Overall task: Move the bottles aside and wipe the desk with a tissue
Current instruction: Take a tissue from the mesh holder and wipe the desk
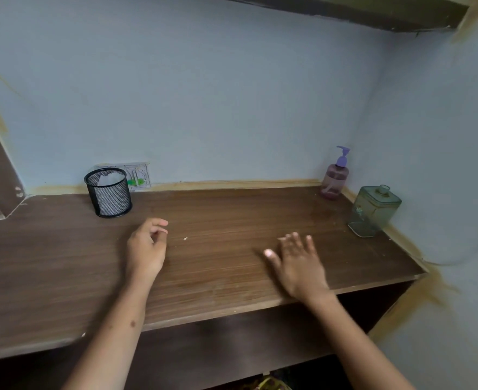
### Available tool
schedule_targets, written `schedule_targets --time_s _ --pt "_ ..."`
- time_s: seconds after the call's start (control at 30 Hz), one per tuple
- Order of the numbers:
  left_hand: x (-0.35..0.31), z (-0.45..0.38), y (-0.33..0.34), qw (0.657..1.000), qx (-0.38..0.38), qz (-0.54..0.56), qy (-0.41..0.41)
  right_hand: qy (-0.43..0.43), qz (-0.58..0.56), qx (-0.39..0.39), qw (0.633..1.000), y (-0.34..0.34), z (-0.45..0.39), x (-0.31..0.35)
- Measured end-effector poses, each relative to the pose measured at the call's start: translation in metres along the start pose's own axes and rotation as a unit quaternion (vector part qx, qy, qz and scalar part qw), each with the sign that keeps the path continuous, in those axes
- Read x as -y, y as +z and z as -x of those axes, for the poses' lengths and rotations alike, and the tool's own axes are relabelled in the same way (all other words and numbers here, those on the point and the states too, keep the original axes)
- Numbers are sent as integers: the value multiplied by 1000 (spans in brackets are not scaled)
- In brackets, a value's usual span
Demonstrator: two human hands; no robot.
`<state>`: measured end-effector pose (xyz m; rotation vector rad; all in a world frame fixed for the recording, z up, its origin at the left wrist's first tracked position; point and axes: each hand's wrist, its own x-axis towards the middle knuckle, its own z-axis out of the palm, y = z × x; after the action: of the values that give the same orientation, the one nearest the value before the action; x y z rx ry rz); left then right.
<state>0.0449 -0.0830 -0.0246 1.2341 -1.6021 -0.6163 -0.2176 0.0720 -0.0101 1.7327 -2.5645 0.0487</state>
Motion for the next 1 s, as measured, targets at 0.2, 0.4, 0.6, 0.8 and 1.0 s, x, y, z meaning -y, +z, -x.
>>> schedule_targets --time_s 0.2,0.4,0.6,0.8,1.0 --pt "-1 0 0 1000 -2 3 4 162 -39 65 984 -7 13 -65" --pt "-2 1 -1 1000 -4 0 -3 154 -78 67 983 2 3 -29" --pt "-3 2 -4 1000 -8 -2 -6 199 -122 58 971 -9 -30 -8" --pt "0 1 -2 1000 -8 5 -5 -17 -112 55 992 -4 -27 51" --pt "1 2 -4 1000 -11 1 -13 -170 -112 23 979 0 -2 84"
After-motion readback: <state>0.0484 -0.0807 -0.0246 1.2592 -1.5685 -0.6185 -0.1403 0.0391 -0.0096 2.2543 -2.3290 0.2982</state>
